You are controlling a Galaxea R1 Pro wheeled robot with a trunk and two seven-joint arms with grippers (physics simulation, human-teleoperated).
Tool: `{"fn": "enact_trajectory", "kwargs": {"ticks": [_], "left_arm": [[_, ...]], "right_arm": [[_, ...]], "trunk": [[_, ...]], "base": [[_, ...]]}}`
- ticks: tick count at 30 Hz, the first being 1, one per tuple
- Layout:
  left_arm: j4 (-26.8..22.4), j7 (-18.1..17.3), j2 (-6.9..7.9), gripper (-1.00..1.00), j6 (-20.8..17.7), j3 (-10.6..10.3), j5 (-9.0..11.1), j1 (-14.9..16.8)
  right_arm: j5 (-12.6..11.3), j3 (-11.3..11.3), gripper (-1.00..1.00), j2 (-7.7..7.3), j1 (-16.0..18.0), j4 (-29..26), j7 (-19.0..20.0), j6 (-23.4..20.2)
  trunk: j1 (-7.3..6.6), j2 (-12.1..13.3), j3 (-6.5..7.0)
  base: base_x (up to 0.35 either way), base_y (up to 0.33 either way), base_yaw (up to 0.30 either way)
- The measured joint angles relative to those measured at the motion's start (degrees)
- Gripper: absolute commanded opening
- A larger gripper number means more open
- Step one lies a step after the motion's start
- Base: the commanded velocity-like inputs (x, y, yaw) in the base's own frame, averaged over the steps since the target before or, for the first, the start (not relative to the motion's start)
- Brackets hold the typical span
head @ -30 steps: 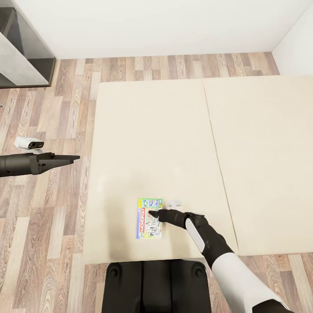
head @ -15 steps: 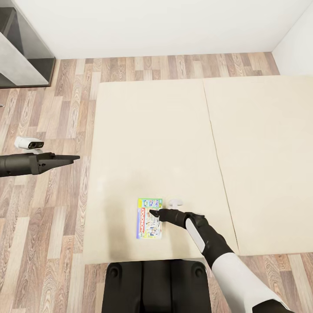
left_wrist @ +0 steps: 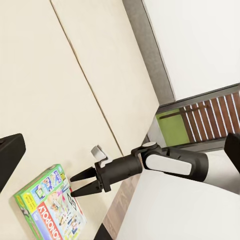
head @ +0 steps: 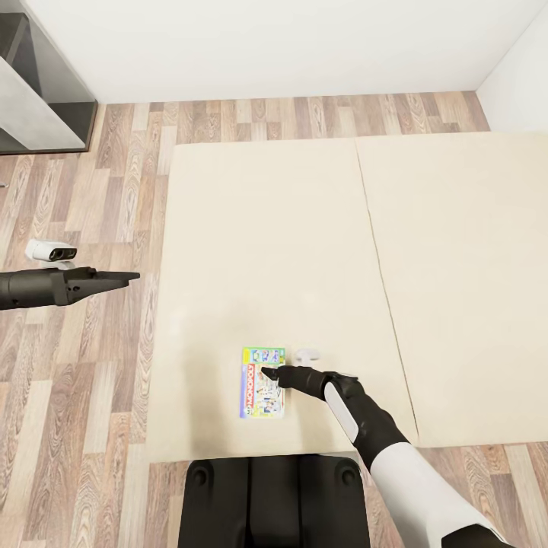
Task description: Put all the toys in the child's room - the three board games (two on the bed and one on the table), the two jigsaw puzzles on the table, and the tennis ball on the table - inside the toy box on the table in the child's room.
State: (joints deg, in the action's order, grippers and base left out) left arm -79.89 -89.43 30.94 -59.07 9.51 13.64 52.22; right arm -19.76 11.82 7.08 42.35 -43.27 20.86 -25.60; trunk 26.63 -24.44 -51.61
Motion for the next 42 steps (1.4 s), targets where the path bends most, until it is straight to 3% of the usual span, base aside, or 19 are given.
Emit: {"fn": "enact_trajectory", "kwargs": {"ticks": [42], "left_arm": [[0.00,0.00,0.00,1.00,0.00,0.00,0.00,0.03]], "right_arm": [[0.06,0.04,1.00,0.19,0.00,-0.01,-0.09,0.01]], "trunk": [[0.00,0.00,0.00]], "base": [[0.000,0.010,0.000]]}}
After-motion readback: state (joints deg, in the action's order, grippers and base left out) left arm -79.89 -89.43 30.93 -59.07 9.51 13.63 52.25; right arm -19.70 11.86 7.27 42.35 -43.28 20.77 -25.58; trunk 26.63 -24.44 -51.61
